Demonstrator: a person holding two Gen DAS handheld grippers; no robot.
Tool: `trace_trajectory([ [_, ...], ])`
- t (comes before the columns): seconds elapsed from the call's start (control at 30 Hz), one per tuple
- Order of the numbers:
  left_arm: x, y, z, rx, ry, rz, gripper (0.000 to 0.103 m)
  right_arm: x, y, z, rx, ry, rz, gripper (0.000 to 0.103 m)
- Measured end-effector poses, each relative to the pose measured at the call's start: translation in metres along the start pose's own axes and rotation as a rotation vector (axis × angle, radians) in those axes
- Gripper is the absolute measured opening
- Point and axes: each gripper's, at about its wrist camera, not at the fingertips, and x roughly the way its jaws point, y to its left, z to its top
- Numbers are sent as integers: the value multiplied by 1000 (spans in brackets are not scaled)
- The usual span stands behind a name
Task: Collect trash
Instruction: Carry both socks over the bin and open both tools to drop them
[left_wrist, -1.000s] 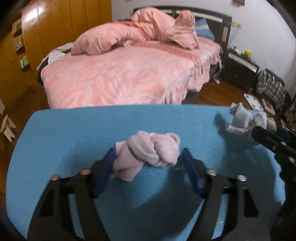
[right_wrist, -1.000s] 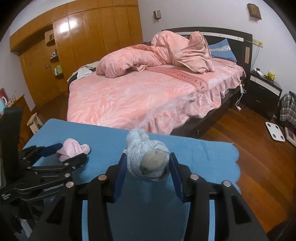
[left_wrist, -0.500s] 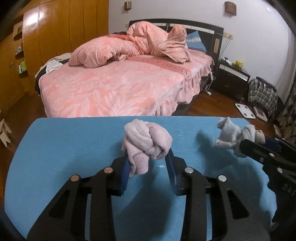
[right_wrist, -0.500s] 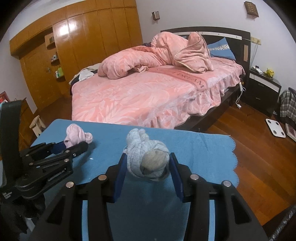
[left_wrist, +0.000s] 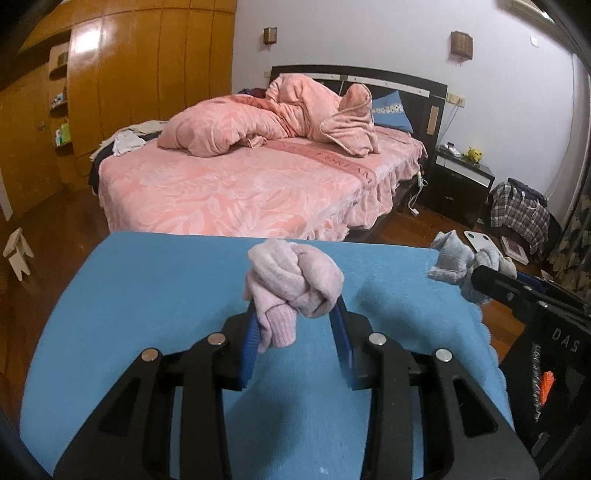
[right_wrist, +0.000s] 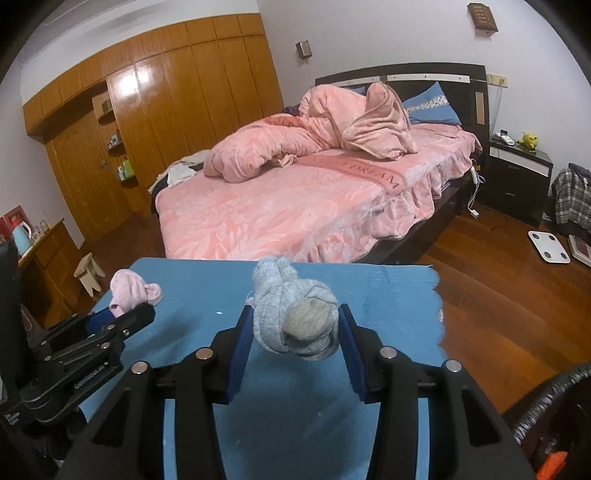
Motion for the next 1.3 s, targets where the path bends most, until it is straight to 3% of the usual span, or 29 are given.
trace_trajectory([
  [0.73,-130,-46,-32,0,-82,-26,34,-152,-11,-31,-26,-90,-24,45],
  [0.97,-162,-76,-47,45,-93,-85,34,-199,-29,-54,-3,-102,-58,45],
  [1.3,-183,-139,-69,124,-81,-228,35,-252,-75,-82,51,-122,-165,45],
])
